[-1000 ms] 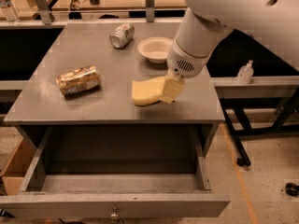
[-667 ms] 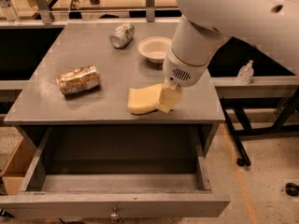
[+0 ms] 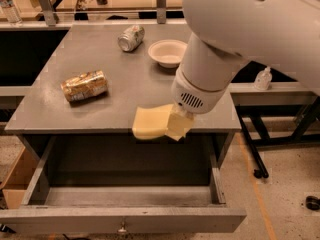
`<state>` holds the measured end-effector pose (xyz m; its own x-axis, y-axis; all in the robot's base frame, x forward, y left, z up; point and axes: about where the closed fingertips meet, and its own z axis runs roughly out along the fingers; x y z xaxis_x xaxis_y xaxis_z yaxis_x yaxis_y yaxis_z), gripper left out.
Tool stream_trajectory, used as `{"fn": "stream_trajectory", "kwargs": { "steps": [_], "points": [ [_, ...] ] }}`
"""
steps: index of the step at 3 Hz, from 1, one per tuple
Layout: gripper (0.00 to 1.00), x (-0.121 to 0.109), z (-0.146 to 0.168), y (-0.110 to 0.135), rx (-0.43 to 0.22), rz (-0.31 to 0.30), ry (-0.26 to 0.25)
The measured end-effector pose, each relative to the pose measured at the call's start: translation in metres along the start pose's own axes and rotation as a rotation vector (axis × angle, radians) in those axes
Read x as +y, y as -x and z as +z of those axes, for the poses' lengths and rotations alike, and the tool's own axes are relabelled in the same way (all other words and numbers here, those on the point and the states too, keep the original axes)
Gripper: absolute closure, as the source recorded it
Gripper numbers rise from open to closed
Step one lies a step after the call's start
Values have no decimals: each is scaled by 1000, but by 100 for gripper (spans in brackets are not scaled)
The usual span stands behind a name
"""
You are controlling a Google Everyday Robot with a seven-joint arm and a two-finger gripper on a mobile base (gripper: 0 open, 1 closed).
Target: Place sponge into top drawer
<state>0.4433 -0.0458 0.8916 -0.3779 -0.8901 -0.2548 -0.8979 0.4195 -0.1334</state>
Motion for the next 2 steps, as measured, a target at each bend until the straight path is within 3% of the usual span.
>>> {"fn": "stream_trajectory", "kwargs": {
  "steps": [2],
  "points": [
    [100,29,17,-19,37,71,52]
  ]
}}
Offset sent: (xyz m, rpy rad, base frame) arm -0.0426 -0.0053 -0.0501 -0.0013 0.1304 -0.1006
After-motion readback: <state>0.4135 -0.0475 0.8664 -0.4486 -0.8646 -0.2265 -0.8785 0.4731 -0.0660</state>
